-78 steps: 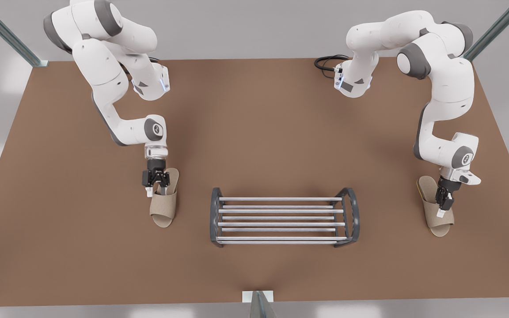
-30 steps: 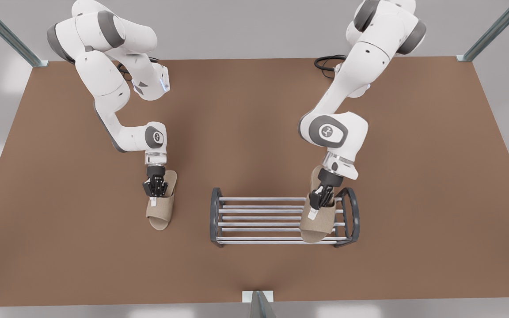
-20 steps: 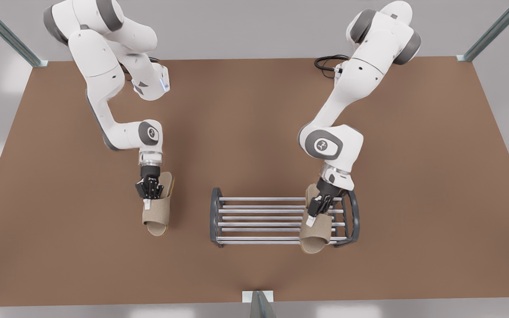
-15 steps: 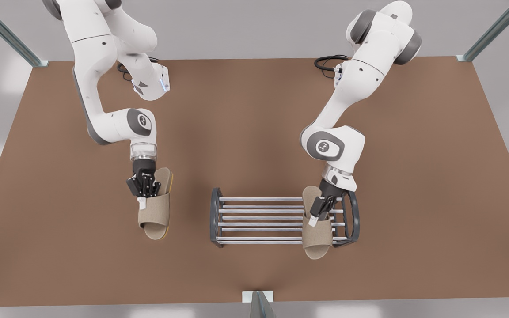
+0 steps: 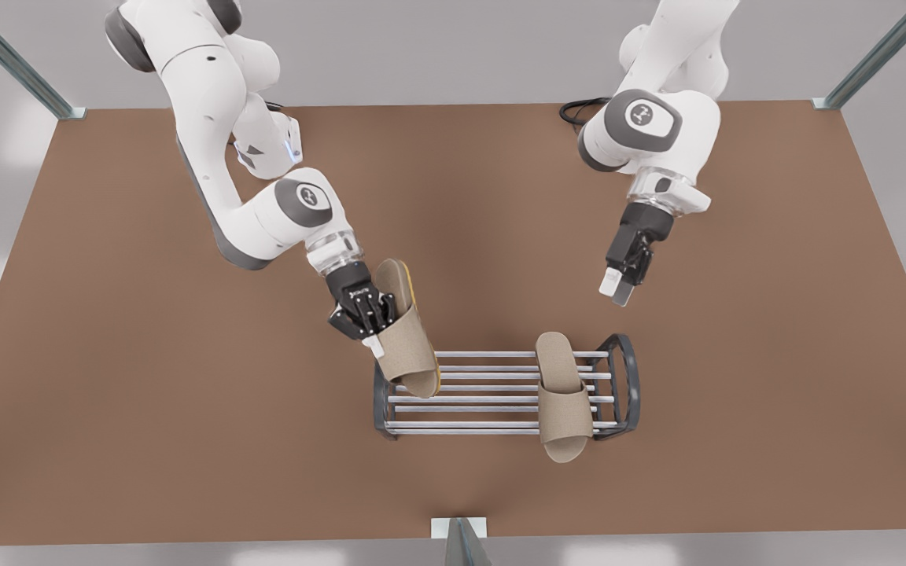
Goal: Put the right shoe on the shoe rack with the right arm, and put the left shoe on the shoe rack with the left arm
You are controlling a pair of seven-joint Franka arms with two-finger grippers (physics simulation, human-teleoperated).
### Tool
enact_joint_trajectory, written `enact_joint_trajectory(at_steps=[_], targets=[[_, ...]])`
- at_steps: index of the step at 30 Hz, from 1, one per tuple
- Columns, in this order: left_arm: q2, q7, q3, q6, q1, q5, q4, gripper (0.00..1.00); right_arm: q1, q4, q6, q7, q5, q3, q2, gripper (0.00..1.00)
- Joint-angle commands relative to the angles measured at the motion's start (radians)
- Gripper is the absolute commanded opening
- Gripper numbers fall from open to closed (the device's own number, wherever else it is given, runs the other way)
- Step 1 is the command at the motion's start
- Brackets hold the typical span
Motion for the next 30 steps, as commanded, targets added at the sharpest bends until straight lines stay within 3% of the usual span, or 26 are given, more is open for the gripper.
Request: enact_joint_trajectory(at_steps=[1,2,3,4,6,9,12,15,19,24,25,26,27,28,30], targets=[[0.049,-0.056,0.217,-0.700,0.425,0.455,0.025,1.00,0.041,0.055,0.033,0.121,0.057,-0.033,0.044,0.21],[0.087,-0.217,0.265,-0.905,0.439,0.785,0.131,1.00,0.049,0.075,0.029,0.121,0.057,-0.033,0.072,0.21],[0.137,-0.331,0.197,-1.198,0.565,1.089,0.290,1.00,0.098,0.119,0.018,0.120,0.059,-0.079,0.125,0.21],[0.157,-0.398,0.095,-1.339,0.645,1.269,0.390,1.00,0.115,0.144,0.018,0.120,0.059,-0.101,0.145,0.21],[0.106,-0.553,-0.141,-1.530,0.717,1.663,0.426,1.00,0.155,0.144,-0.050,0.118,0.057,-0.125,0.185,0.21],[-0.002,-0.639,-0.202,-1.550,0.712,1.692,0.350,1.00,0.186,0.146,-0.109,0.100,0.057,-0.150,0.233,0.21],[0.085,-0.581,-0.202,-1.563,0.703,1.692,0.438,1.00,0.282,0.196,-0.109,0.091,0.102,-0.247,0.263,0.21],[0.172,-0.581,-0.204,-1.562,0.691,1.732,0.472,1.00,0.304,0.204,-0.109,0.089,0.116,-0.271,0.265,0.21],[0.272,-0.589,-0.199,-1.567,0.692,1.734,0.542,1.00,0.413,0.274,-0.108,0.071,0.177,-0.379,0.322,0.21],[0.289,-0.596,-0.192,-1.582,0.692,1.735,0.542,1.00,0.434,0.277,-0.128,-0.035,0.269,-0.399,0.339,0.21],[0.289,-0.595,-0.192,-1.582,0.692,1.735,0.542,1.00,0.446,0.277,-0.143,-0.035,0.301,-0.399,0.349,0.27],[0.287,-0.595,-0.190,-1.582,0.692,1.735,0.542,1.00,0.446,0.277,-0.154,-0.037,0.314,-0.399,0.352,0.43],[0.286,-0.596,-0.190,-1.582,0.692,1.735,0.542,1.00,0.446,0.279,-0.157,-0.037,0.314,-0.399,0.356,0.68],[0.284,-0.596,-0.190,-1.585,0.691,1.735,0.542,1.00,0.446,0.279,-0.169,-0.038,0.314,-0.399,0.357,0.84],[0.280,-0.596,-0.190,-1.596,0.691,1.735,0.542,1.00,0.446,0.279,-0.175,-0.038,0.314,-0.399,0.363,0.99]])
